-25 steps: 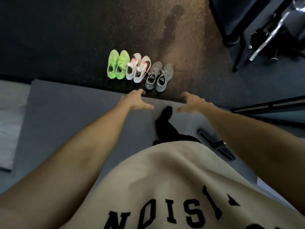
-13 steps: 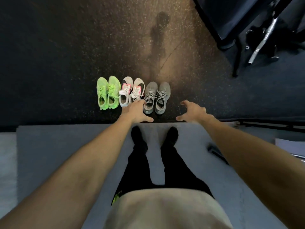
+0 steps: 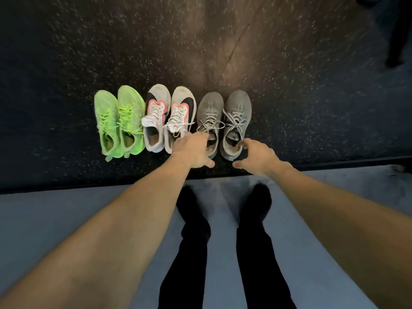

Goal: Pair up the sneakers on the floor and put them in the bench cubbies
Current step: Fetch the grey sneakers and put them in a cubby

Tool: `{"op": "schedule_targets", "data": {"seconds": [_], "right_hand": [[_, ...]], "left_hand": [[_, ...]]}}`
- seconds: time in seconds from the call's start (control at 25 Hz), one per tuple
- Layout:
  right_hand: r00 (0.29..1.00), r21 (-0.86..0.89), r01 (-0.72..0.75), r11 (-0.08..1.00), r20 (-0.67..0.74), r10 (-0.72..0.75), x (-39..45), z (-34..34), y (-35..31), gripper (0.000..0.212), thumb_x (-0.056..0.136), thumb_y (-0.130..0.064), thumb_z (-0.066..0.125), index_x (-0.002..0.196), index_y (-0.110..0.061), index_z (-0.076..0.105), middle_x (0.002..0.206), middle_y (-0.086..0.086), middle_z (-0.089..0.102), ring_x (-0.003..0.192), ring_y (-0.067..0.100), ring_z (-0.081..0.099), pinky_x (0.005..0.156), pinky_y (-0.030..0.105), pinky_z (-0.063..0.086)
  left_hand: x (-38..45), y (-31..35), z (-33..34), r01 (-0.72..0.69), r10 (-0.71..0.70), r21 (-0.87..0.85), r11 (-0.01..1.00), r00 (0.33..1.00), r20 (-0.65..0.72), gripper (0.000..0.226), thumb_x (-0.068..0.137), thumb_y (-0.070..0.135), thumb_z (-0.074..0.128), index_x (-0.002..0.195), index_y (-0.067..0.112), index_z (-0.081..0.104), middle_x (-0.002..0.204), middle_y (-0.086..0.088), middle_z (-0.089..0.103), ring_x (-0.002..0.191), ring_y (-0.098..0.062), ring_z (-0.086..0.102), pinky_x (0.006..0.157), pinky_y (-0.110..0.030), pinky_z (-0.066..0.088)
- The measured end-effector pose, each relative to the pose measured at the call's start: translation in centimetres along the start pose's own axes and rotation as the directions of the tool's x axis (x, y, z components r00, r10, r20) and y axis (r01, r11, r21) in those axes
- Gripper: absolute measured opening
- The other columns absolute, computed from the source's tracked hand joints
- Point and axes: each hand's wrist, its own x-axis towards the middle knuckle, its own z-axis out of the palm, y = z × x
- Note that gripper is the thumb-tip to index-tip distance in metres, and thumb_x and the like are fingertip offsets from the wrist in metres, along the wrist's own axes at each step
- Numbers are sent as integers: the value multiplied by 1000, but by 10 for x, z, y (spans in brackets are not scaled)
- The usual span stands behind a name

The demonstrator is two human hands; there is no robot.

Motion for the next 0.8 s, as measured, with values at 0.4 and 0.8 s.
{"op": "schedule_targets", "data": {"seconds": [0.4,0.8], "right_hand": [[997,-114,70,991,-35,-75,168,121,55,56,84,-16,68,135,-14,47,127,9,56,114,29,56,96,39,49],[940,-205,97,974,-303,-157,126,84,41,13,91,-14,56,101,-10,64,96,15,63,90,38,62,71,40,48]], "left_hand": [[141,-32,150,0,1,209,978,1000,-6,37,86,23,68,121,19,58,117,-7,60,117,-29,46,77,-36,37],[113,-16,128,33,23,233,972,972,-234,31,97,12,51,126,19,60,110,-11,63,105,-32,60,80,-40,47]]}}
